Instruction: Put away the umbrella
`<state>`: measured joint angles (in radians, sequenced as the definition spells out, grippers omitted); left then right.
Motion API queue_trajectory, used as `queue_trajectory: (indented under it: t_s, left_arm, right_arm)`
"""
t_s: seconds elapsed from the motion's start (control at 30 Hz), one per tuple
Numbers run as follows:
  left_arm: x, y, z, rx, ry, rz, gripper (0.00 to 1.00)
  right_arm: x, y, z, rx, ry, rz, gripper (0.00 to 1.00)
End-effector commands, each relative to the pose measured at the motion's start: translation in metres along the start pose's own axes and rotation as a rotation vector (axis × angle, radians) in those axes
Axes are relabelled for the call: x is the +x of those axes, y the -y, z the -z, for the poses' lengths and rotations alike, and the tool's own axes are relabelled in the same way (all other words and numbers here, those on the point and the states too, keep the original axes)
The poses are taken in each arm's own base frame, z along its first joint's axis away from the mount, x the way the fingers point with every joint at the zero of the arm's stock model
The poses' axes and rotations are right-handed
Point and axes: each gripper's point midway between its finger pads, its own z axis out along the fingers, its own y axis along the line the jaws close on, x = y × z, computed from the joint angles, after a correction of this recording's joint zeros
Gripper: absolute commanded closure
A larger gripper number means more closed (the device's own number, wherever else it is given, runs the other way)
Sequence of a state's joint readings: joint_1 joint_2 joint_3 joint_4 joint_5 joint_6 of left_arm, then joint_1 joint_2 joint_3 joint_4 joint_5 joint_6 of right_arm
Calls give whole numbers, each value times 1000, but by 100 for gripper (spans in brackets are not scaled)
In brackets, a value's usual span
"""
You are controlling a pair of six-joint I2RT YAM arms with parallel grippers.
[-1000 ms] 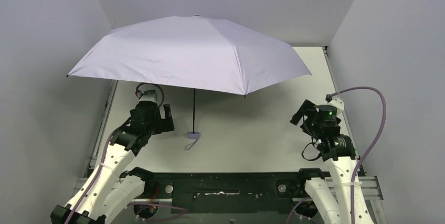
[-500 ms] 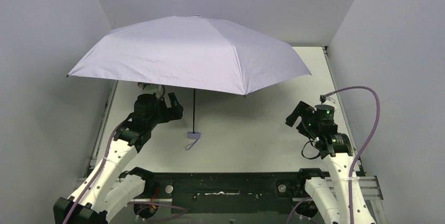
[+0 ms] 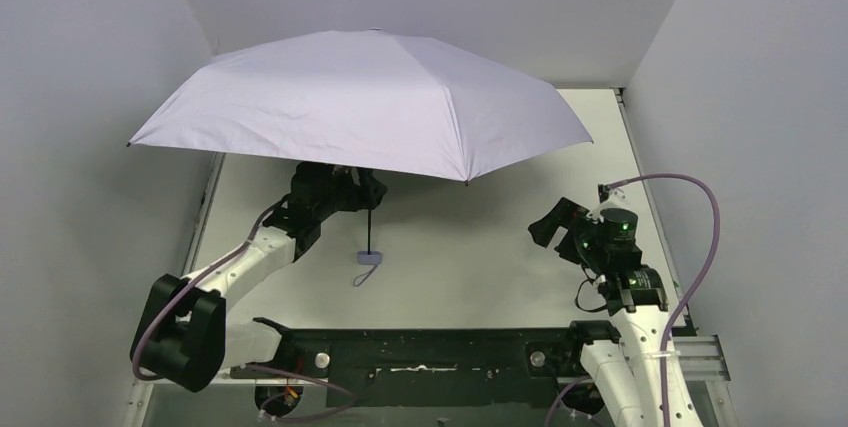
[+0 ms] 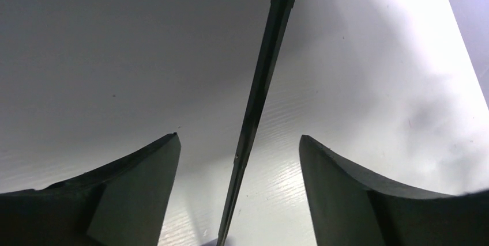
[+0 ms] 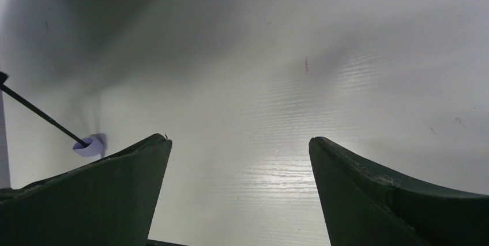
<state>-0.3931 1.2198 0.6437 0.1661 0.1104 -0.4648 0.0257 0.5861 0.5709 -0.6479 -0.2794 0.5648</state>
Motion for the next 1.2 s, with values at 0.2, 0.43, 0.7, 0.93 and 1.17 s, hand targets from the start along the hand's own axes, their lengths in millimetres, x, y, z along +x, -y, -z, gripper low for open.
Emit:
queue_trajectory:
  t_s: [0.2, 0.43, 0.7, 0.93, 1.17]
  left_arm:
    - [-26, 35, -28, 149, 56, -42, 65]
    - [-36, 55, -15, 184, 22, -77, 99]
    - [-61, 92, 20, 224, 0, -131, 100]
    - [-50, 123, 39, 299, -67, -160, 100]
    - [-37, 135, 52, 318, -100, -167, 100]
  right_arm:
    - [0, -23, -11, -148, 5, -25, 14]
    - [20, -36, -28, -272, -16, -133, 20]
    - [18, -90, -42, -441, 17, -113, 23]
    - [-5, -193, -38, -688, 63, -17, 23]
    - [-48, -262, -33, -807, 174, -12, 27]
